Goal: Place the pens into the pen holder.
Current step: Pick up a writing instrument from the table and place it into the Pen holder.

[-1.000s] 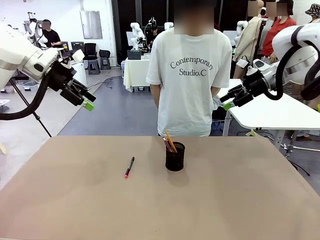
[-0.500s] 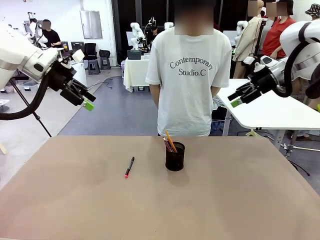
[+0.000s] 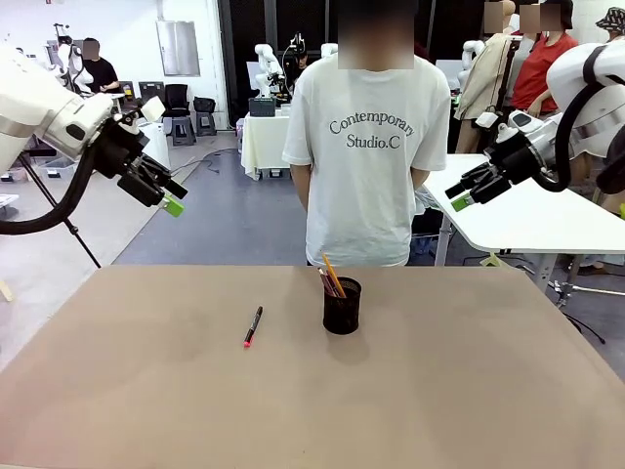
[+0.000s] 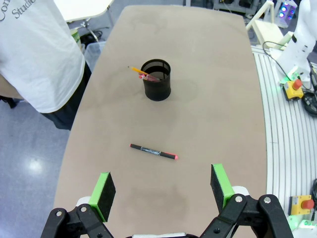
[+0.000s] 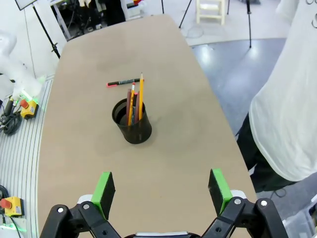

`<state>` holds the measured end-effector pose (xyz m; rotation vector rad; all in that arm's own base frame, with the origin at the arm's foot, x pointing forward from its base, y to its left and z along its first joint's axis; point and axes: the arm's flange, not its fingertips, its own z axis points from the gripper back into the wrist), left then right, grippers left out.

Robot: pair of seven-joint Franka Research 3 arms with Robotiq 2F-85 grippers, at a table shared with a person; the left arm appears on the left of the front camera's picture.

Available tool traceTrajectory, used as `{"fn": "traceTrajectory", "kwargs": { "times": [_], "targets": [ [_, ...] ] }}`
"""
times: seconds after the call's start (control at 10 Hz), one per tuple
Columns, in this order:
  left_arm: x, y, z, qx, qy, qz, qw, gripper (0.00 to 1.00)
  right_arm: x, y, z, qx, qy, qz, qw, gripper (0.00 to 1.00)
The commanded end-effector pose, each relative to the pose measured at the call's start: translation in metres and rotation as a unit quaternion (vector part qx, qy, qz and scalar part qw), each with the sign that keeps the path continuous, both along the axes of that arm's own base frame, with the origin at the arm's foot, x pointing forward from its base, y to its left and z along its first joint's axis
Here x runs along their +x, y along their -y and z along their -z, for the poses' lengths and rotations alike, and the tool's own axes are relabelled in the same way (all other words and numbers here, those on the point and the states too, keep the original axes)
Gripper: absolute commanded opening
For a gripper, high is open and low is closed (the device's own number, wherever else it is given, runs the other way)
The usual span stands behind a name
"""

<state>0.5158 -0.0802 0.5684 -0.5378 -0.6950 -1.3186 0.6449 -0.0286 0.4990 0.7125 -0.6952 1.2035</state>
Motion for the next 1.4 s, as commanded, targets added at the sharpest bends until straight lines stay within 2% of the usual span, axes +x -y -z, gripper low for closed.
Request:
{"fn": "traceTrajectory", "kwargs": {
  "times": [0.0, 0.8, 0.9, 1.1, 1.3],
  "targets": [
    [-0.001, -0.002, -0.001, 0.0, 0.001, -0.001, 1.0, 1.0, 0.0, 0.0, -0.003, -0.001, 0.003, 0.001, 1.0, 1.0],
    [0.0, 0.0, 0.0, 0.0, 0.0, 0.0, 1.0, 1.0, 0.0, 0.0, -0.003, -0.001, 0.003, 0.001, 1.0, 1.0],
    [-0.005, 0.014, -0.006, 0.06, -0.028, -0.025, 0.998, 1.0, 0.0, 0.0, -0.003, -0.001, 0.003, 0.001, 1.0, 1.0],
    [-0.013, 0.043, -0.021, 0.128, -0.063, -0.091, 0.986, 1.0, 0.0, 0.0, -0.003, -0.001, 0.003, 0.001, 1.0, 1.0],
    [-0.022, 0.075, -0.025, 0.19, -0.096, -0.175, 0.961, 1.0, 0.0, 0.0, -0.003, -0.001, 0.003, 0.001, 1.0, 1.0]
  ]
}}
